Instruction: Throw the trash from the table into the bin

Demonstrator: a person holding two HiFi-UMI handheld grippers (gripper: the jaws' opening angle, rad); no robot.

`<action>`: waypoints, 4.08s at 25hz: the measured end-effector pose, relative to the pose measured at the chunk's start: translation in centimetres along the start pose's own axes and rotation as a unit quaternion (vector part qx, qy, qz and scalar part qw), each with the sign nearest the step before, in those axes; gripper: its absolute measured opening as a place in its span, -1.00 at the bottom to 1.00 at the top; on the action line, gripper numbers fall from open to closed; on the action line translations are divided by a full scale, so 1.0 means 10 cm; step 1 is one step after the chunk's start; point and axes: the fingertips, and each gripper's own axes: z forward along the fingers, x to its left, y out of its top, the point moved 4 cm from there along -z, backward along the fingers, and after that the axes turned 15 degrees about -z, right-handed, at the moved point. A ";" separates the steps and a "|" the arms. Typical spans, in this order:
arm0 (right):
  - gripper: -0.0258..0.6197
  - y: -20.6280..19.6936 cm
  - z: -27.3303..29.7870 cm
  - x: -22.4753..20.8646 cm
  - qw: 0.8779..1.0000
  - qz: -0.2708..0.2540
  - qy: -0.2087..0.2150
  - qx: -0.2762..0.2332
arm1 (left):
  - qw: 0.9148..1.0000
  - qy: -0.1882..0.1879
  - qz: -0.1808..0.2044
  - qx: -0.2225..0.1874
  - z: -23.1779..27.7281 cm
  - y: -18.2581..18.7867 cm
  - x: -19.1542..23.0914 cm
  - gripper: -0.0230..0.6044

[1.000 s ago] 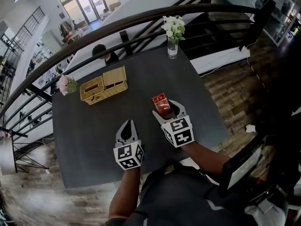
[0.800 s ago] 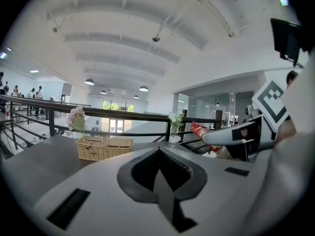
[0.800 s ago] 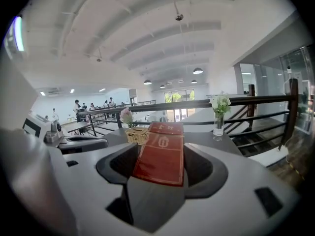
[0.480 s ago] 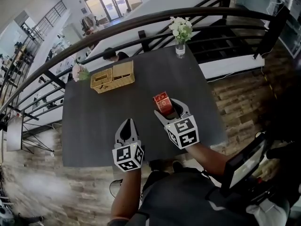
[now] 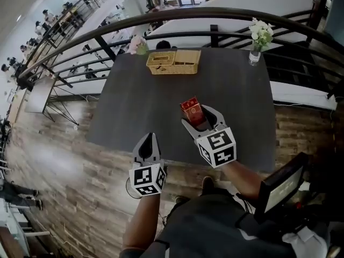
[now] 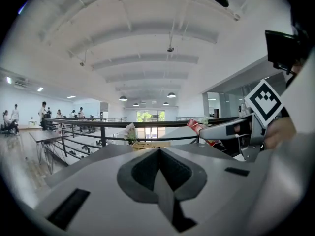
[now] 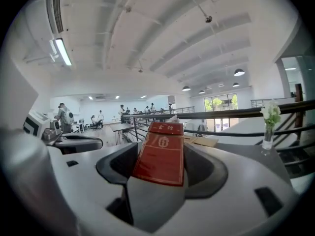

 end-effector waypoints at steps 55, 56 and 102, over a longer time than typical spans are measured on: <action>0.01 -0.08 1.72 5.71 0.888 -0.139 0.437 0.045 | 0.916 0.371 -0.138 -0.061 -3.71 -0.70 3.88 -0.89; 0.00 -0.17 1.82 5.74 0.886 -0.137 0.441 0.052 | 0.915 0.374 -0.142 -0.048 -3.65 -0.76 3.97 -0.89; 0.01 -6.12 3.12 7.37 0.802 -0.180 0.420 0.384 | 0.863 0.358 -0.291 0.207 -2.82 -6.37 5.98 -0.89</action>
